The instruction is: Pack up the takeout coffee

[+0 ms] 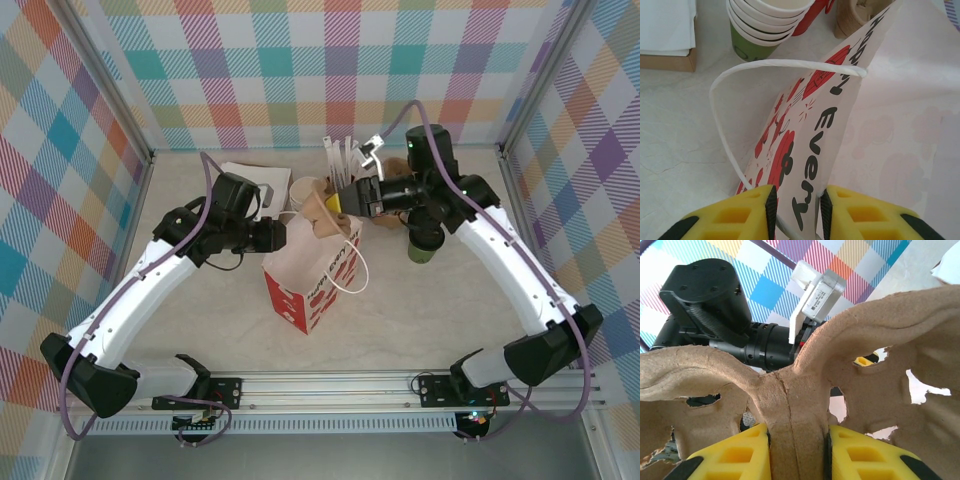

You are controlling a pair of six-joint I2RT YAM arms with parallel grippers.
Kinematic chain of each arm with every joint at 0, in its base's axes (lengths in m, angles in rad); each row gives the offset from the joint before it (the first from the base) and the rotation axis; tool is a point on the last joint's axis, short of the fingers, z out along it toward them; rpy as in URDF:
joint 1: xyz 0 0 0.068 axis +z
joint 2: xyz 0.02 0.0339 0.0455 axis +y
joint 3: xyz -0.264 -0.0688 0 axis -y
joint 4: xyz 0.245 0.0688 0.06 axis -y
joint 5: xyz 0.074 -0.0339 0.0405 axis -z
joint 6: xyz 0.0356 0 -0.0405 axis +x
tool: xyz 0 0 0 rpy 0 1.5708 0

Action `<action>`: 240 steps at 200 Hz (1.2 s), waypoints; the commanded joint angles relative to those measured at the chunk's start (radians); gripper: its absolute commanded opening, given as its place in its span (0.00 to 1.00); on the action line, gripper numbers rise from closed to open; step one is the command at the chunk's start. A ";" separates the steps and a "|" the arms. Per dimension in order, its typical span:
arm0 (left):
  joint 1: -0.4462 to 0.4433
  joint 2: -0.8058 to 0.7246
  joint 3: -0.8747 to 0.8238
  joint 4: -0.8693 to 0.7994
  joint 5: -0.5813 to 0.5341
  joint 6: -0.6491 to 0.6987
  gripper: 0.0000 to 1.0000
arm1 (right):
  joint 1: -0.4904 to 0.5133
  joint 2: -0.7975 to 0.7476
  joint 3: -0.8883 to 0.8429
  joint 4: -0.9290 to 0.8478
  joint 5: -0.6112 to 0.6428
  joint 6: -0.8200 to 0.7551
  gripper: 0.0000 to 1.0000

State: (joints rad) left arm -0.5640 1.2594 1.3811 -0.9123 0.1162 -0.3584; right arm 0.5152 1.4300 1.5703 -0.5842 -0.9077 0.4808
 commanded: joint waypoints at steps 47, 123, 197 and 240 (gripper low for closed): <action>0.006 -0.021 -0.017 0.024 0.020 -0.010 0.26 | 0.020 0.079 -0.055 -0.002 -0.013 -0.014 0.28; 0.006 -0.018 -0.022 0.034 0.033 -0.014 0.23 | 0.020 0.119 -0.060 -0.128 0.129 -0.099 0.27; 0.006 -0.020 -0.031 0.044 0.054 -0.013 0.21 | 0.043 0.152 -0.014 -0.252 0.288 -0.185 0.26; 0.006 -0.019 -0.027 0.054 0.073 -0.019 0.20 | 0.063 0.160 0.011 -0.325 0.386 -0.227 0.26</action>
State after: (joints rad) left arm -0.5640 1.2591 1.3636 -0.8753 0.1654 -0.3710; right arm 0.5667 1.5761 1.5471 -0.8238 -0.6106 0.3073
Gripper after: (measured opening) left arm 0.205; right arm 0.262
